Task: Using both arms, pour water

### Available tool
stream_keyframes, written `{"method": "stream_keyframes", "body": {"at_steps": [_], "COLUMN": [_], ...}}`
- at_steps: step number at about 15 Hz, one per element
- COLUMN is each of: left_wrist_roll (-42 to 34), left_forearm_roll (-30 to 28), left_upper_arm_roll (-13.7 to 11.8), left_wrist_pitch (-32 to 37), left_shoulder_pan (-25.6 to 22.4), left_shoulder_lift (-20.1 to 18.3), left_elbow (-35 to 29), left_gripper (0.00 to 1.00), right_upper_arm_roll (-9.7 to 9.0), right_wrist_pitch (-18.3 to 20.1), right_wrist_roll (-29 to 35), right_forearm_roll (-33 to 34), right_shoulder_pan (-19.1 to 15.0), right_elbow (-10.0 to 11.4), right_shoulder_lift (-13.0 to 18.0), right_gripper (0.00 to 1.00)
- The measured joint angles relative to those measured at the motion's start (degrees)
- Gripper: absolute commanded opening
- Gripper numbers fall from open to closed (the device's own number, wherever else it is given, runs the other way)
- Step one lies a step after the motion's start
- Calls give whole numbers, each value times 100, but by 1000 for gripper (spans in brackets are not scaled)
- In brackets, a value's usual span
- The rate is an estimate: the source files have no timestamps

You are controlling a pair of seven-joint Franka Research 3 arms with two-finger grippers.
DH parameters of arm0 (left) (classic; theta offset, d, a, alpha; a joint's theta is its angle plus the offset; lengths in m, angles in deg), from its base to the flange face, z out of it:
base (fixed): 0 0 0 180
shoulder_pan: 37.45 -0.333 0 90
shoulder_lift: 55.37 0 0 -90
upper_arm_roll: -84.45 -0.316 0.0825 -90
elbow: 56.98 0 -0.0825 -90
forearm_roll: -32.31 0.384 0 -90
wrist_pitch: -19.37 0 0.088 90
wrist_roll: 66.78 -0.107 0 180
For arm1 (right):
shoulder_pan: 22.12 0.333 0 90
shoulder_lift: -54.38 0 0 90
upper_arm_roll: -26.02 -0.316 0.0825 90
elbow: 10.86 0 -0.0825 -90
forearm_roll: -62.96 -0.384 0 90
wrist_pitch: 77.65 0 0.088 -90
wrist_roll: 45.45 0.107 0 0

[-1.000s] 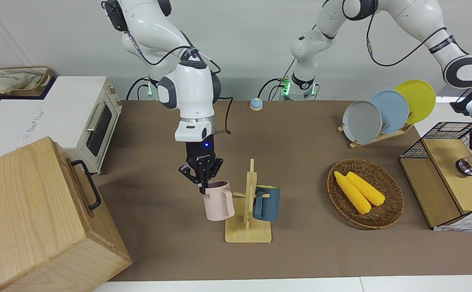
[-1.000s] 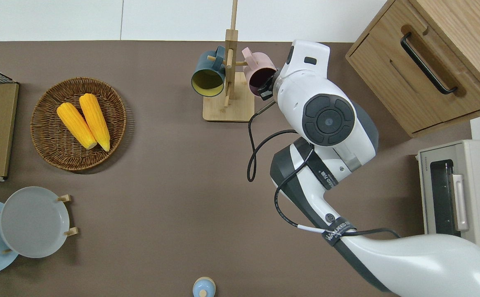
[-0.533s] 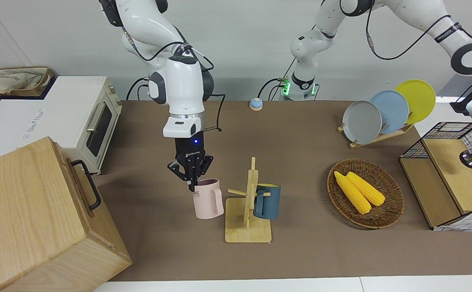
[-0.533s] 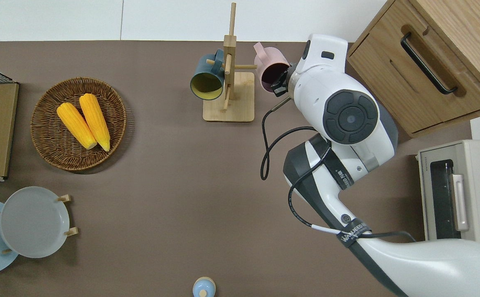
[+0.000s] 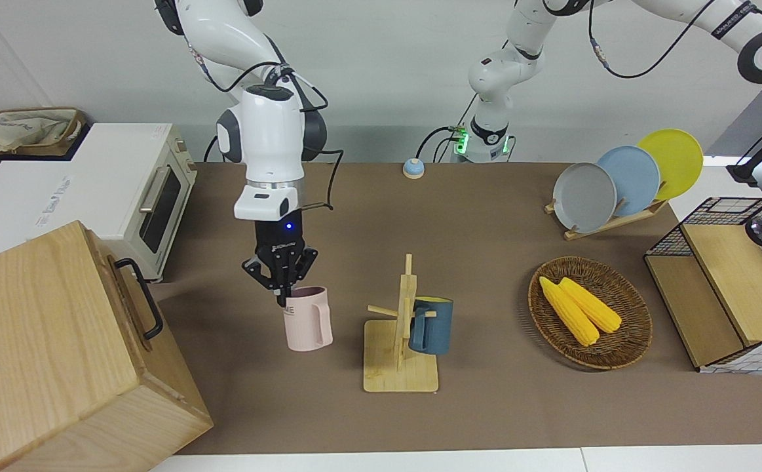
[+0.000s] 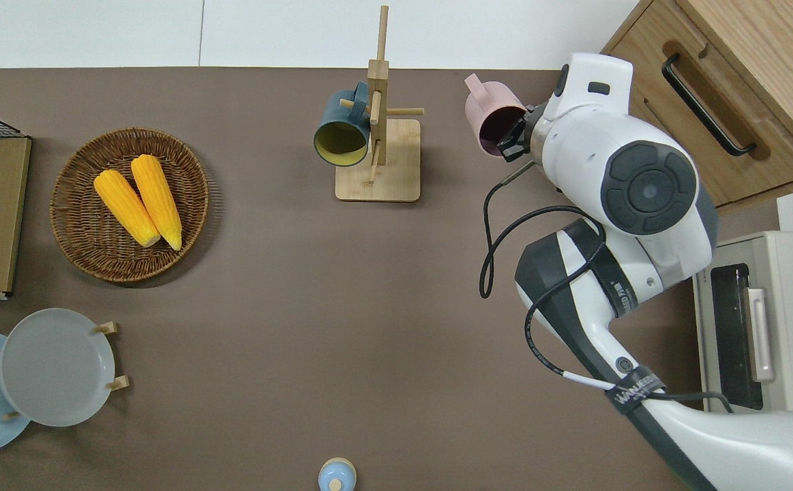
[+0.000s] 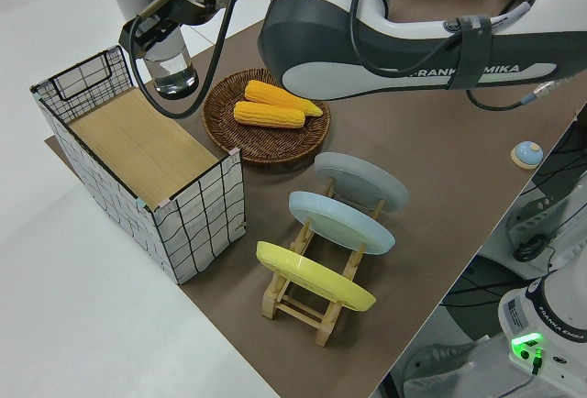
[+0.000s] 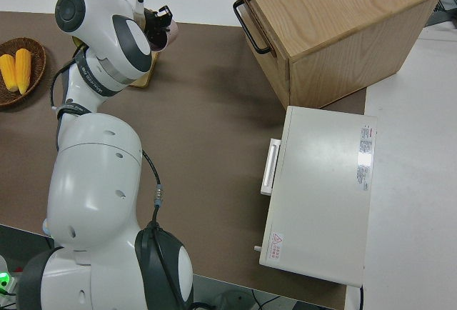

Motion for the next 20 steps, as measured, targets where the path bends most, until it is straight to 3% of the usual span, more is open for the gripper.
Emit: {"method": "stream_keyframes", "body": {"at_steps": [3,6,9,11,13,16,18,20], "left_wrist_roll": [446,878,1170,1347,1603,2056,2242,2330], "left_forearm_roll": [416,733,908,1002,1176,1402,1446,1448], "left_upper_arm_roll": [51,266,341,358,366,354,349,344], "left_wrist_pitch": [287,382,401,404,406,406,406,406], "left_shoulder_pan": [104,163,264,357,483,797,984,1102], "left_shoulder_lift": [-253,-515,-829,-1057,-1257,-1489,-1630,-1778], "left_elbow": [-9,-183,-580,-887,-1152,-1434,-1614,-1800], "left_gripper": [0,0,0,0,0,0,0,0], "right_upper_arm_roll": [9,49,57,47,45,47,43,39], "right_wrist_pitch": [295,1184,2225,2765,2991,3015,3009,2977], "right_wrist_roll": [-105,-116,-61,181,477,1237,1943,2457], "right_forearm_roll": [-378,-828,-1373,-1573,-1936,-2512,-2867,-3247], "right_shoulder_pan": [-149,-190,-166,-47,96,423,788,1092], "right_elbow": [188,324,398,569,967,1573,1719,1728], "right_shoulder_lift": [174,394,587,740,925,1112,1129,1131], "right_gripper": [0,0,0,0,0,0,0,0]}}
